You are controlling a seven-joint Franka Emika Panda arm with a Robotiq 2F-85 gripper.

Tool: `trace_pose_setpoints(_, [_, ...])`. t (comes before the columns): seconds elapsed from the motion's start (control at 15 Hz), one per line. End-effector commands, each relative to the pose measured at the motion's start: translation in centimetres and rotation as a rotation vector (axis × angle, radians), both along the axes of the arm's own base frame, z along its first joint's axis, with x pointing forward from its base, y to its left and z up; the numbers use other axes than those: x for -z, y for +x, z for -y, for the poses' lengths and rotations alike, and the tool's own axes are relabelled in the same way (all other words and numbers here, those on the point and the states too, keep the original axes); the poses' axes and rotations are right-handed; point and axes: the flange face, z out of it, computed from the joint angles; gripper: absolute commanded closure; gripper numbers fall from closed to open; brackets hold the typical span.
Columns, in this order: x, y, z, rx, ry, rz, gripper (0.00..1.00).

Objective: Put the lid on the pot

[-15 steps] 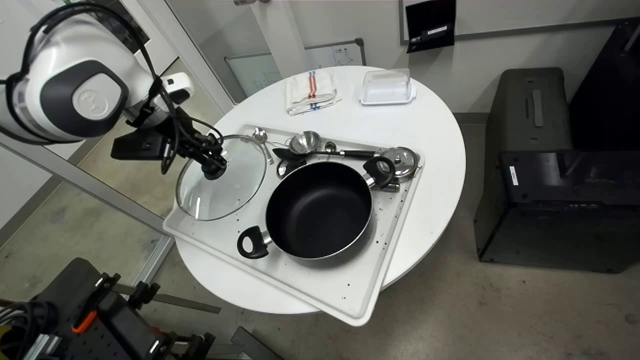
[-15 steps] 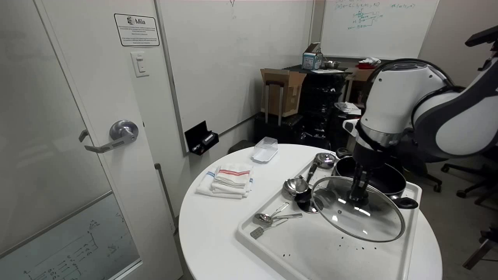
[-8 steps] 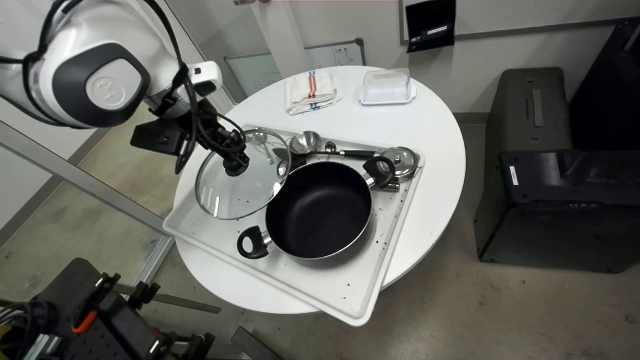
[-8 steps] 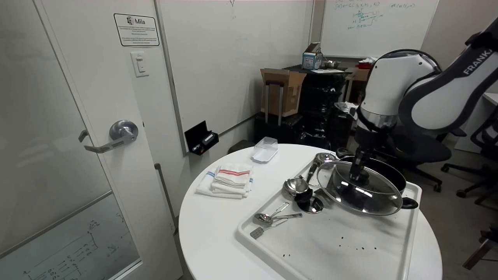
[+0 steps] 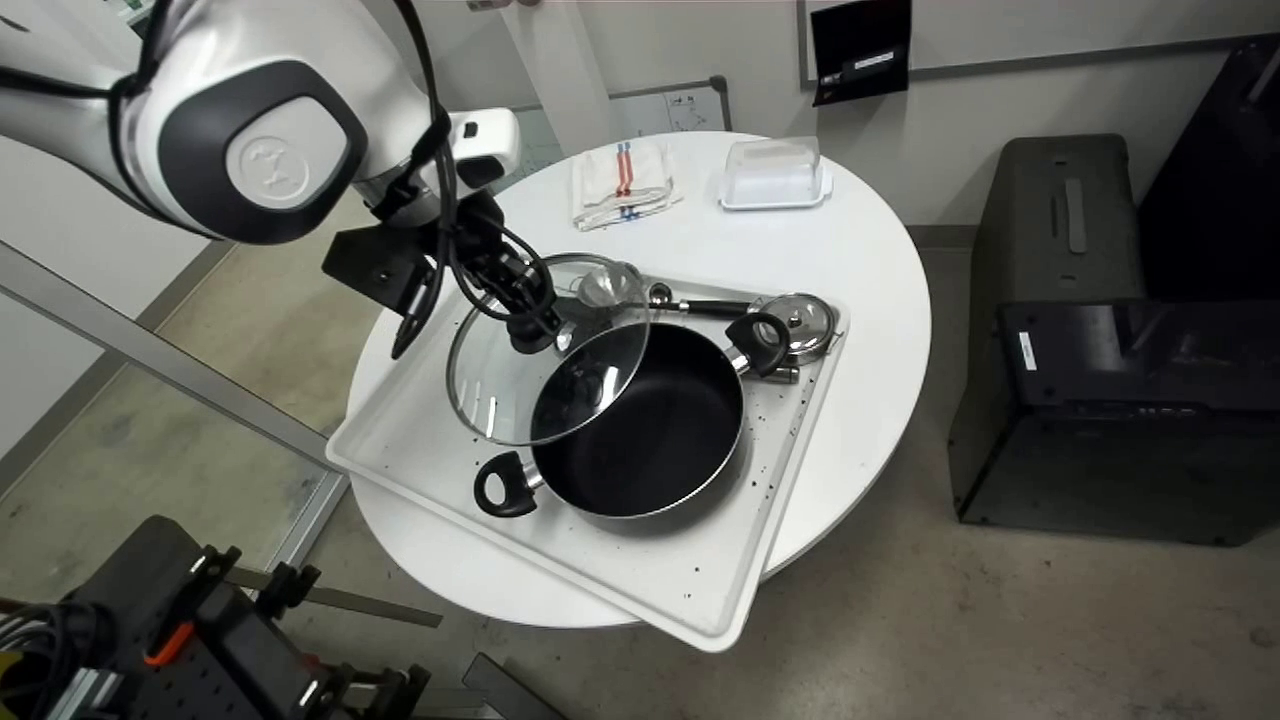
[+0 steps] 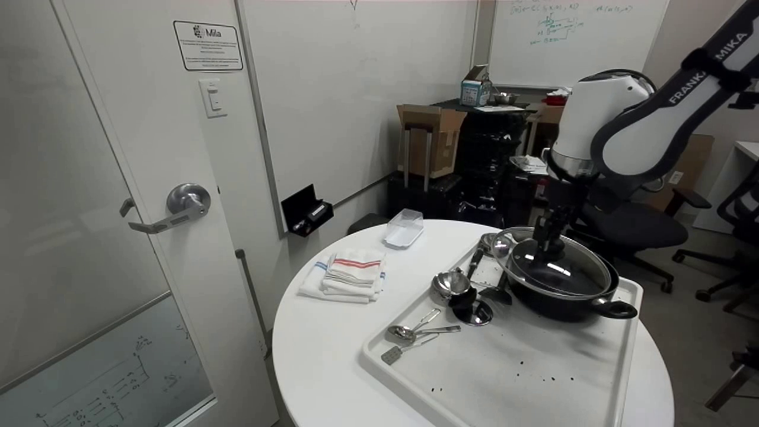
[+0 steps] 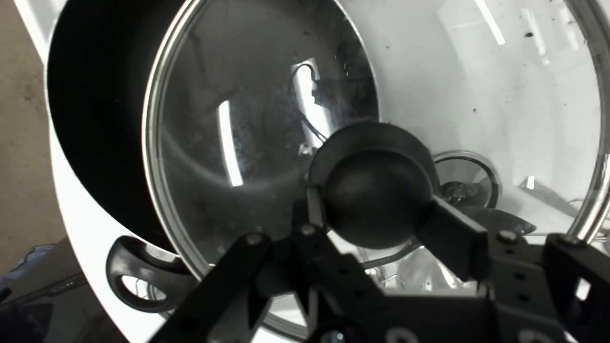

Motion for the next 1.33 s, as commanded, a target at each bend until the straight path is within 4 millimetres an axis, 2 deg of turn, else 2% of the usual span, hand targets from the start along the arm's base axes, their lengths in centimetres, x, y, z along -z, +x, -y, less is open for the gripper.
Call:
trace_pose_setpoints(0.0, [0.9,1.3,2.2,0.083,-0.016,-0.005,0.74])
trace_pose_setpoints(0.4, [2.7,1.7,5.0,0.151,-0.032,-0.024,0.74])
trace_pose_setpoints(0.87, [2.7,1.9,7.4,0.181,-0.023,-0.016,0.74])
trace_pose_setpoints(1.27, [3.4,1.2,8.7,0.189,-0.027,-0.036,0.74])
